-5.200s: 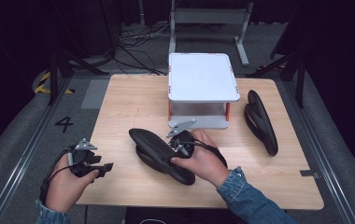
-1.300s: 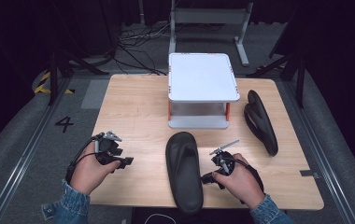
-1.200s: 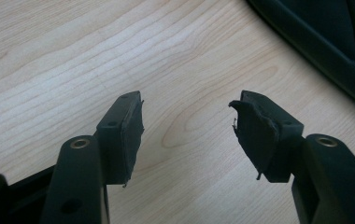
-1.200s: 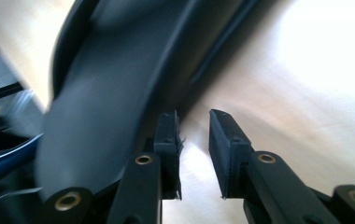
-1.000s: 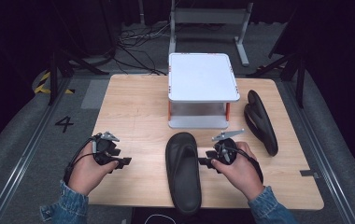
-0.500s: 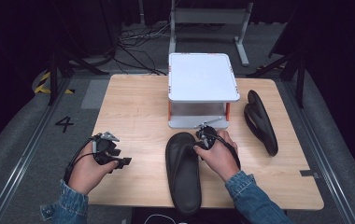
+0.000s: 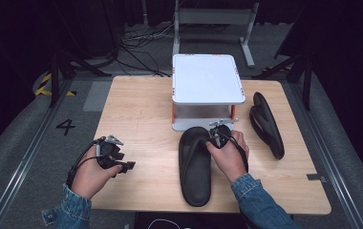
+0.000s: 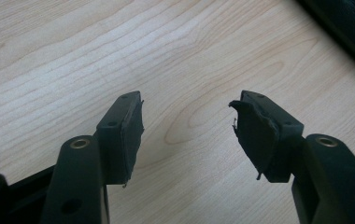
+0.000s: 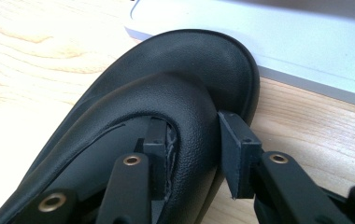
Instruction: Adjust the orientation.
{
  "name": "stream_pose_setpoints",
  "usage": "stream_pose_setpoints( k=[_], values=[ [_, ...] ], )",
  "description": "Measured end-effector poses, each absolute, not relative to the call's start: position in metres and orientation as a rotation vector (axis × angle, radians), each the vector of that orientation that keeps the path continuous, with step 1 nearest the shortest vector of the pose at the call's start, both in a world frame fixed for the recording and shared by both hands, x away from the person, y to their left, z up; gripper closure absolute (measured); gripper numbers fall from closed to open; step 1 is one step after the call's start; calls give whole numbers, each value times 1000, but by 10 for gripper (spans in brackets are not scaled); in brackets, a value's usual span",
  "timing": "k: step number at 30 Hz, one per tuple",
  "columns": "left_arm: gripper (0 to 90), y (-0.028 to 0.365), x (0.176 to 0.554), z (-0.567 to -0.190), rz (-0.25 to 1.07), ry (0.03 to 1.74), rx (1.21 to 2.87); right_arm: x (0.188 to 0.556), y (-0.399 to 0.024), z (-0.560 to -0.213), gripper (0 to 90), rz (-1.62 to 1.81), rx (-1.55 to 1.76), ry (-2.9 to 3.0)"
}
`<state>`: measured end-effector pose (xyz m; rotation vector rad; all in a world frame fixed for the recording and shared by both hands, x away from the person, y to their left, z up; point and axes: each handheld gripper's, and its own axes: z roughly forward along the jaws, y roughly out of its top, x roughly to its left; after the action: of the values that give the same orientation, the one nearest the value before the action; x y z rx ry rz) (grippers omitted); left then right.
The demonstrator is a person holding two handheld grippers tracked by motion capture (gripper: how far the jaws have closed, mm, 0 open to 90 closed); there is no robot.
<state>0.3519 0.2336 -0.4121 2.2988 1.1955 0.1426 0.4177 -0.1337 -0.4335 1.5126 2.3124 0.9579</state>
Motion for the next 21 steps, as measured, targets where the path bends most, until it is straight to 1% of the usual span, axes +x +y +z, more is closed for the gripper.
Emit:
stream_pose_setpoints(
  k=[1,2,4,5,7,9,12,13,14,15,17,21],
  values=[
    [421,234,352,-412,145,1193,2296,418,-134,-433,576,963,1505,2313],
    [421,235,353,-411,139,1192,2296,417,-136,-432,550,979,1491,2315],
    [421,233,356,-409,147,1186,2291,415,-141,-428,512,990,1472,2317],
    [421,233,356,-409,147,1186,2291,415,-141,-428,512,990,1472,2317],
    [420,229,359,-408,148,1173,2288,409,-148,-421,459,1064,1453,2279],
    [420,224,365,-407,142,1148,2302,402,-162,-409,454,1097,1434,2270],
    [419,220,367,-407,134,1130,2317,398,-172,-402,440,1090,1402,2255],
    [419,219,368,-408,129,1132,2314,395,-186,-394,434,1077,1385,2232],
    [419,218,369,-408,132,1130,2317,395,-186,-394,434,1077,1385,2232],
    [418,217,370,-408,136,1126,2320,393,-203,-385,422,1060,1371,2197],
    [418,216,371,-409,130,1130,2317,392,-208,-382,421,1053,1364,2190],
    [417,216,370,-408,138,1130,2320,395,-236,-373,417,1028,1370,2175]
  ],
)
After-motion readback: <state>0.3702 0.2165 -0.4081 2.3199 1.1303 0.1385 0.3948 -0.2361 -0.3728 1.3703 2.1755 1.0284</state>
